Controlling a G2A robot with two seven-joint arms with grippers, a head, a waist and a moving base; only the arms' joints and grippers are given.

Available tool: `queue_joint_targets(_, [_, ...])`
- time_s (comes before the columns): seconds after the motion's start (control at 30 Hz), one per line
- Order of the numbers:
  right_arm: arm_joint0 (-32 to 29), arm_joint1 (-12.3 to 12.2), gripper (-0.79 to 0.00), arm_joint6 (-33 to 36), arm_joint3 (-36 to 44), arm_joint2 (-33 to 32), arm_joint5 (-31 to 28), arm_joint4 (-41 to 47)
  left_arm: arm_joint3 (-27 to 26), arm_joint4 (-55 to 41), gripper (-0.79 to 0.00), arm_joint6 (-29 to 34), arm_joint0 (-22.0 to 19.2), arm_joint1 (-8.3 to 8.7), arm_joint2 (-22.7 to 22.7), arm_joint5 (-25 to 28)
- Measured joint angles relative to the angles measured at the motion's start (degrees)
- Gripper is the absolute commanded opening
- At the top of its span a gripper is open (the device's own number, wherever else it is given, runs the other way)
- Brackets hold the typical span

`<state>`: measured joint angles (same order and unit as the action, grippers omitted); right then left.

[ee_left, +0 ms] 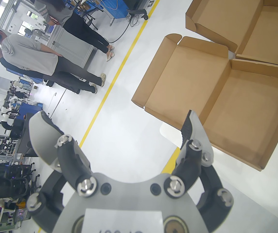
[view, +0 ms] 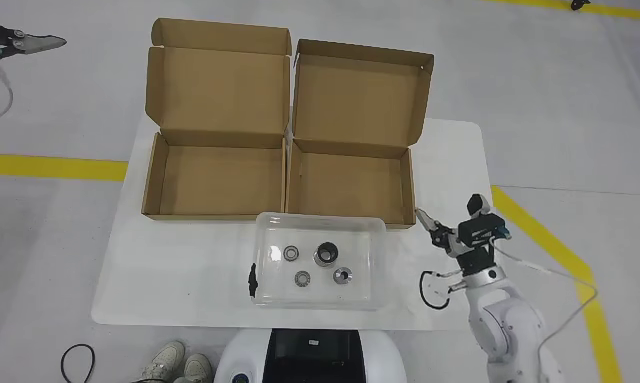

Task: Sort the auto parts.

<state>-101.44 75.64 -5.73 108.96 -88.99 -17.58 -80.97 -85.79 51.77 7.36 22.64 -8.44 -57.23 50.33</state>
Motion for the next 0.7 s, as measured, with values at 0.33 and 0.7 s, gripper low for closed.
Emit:
queue_joint_targets(0.33, [3.52,-1.06,0.0,4.48,4.06,4.97,-10.69,-9.8,0.0,0.0,0.0,0.0,0.0,0.0,0.0,0.0])
queue_joint_targets(0.7, [8.06,-2.0,0.0,11.14,5.4,13.5,-24.82,-15.21,0.0,0.0,0.0,0.0,0.0,0.0,0.0,0.0])
